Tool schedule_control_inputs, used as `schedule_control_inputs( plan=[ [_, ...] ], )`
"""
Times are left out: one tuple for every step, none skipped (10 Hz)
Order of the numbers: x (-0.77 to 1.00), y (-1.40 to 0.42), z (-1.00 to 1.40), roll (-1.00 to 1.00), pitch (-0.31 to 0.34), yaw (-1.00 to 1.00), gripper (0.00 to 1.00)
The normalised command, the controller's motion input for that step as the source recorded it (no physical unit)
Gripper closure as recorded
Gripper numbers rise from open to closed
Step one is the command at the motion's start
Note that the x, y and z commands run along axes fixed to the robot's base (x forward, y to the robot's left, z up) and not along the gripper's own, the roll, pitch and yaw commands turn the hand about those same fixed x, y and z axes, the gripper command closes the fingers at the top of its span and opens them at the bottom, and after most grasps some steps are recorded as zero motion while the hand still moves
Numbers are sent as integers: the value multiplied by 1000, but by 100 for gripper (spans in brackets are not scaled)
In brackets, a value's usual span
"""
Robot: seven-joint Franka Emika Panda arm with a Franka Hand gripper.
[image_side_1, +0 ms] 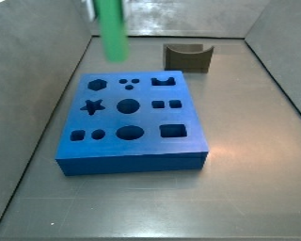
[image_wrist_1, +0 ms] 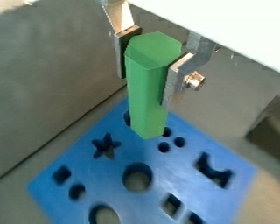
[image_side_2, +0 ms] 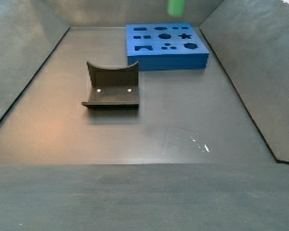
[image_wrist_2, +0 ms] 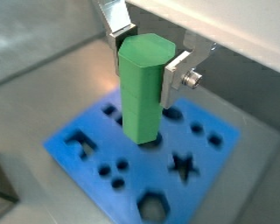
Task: Insert the hexagon object.
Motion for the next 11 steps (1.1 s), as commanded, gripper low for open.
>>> schedule_control_inputs(
  plan=[
    [-714, 257, -920, -146, -59, -597, 100],
    [-717, 254, -923, -144, -59, -591, 100],
    [-720, 214, -914, -124, -73, -594, 100],
    [-540, 200, -563, -89, -51, -606, 100],
    [-223, 346, -326, -104, 0, -491, 100],
    [-20, 306, -180, -64, 0, -320, 100],
    [0, 263, -134, -81, 0, -203, 100],
    [177, 203, -206, -91, 11, -171, 100],
    [303, 0, -220, -109, 4, -203, 100],
    [369, -97, -200, -114, 0, -277, 100],
    [331, -217, -194, -104, 0, -326, 100]
  ],
)
